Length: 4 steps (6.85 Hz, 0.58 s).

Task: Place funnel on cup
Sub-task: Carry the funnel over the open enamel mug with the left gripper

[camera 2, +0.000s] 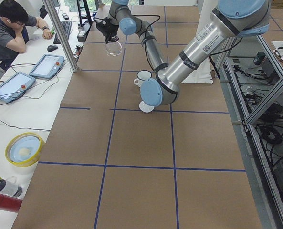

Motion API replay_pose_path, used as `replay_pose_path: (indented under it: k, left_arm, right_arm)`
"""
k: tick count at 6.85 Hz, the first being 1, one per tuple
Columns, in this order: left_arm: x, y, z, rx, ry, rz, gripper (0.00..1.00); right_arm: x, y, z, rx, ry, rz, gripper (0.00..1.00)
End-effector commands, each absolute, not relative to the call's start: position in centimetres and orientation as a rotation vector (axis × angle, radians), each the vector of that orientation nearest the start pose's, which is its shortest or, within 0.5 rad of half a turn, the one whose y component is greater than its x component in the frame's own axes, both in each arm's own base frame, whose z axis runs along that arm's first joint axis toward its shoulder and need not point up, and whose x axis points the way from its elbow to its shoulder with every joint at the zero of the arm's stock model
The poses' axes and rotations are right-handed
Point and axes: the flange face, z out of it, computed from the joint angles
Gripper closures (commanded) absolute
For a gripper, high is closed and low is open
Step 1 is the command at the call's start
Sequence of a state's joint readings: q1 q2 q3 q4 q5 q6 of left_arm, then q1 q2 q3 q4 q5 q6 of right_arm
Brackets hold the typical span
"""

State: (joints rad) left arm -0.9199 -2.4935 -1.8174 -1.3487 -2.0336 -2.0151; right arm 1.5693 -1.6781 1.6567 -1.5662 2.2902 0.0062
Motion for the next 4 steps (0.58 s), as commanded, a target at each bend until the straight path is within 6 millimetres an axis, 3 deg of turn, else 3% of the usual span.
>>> replay_pose_path:
  k: [1, 3, 4]
  left_arm:
    - [35.4, -50.1, -1.2, -0.303, 0.868, -0.846, 1.0]
    - [44.3, -48.1, 3.0, -0.333, 0.67, -0.732, 1.0]
    - [47.7, -46.0, 7.0, -0.308, 0.607, -0.7, 1.0]
  right_arm:
    - [6.7, -44.5, 67.0, -0.019, -0.719, 0.01, 0.0]
    - [6.7, -44.5, 67.0, -0.019, -0.719, 0.01, 0.0]
    - [6.7, -44.5, 67.0, -0.019, -0.719, 0.01, 0.0]
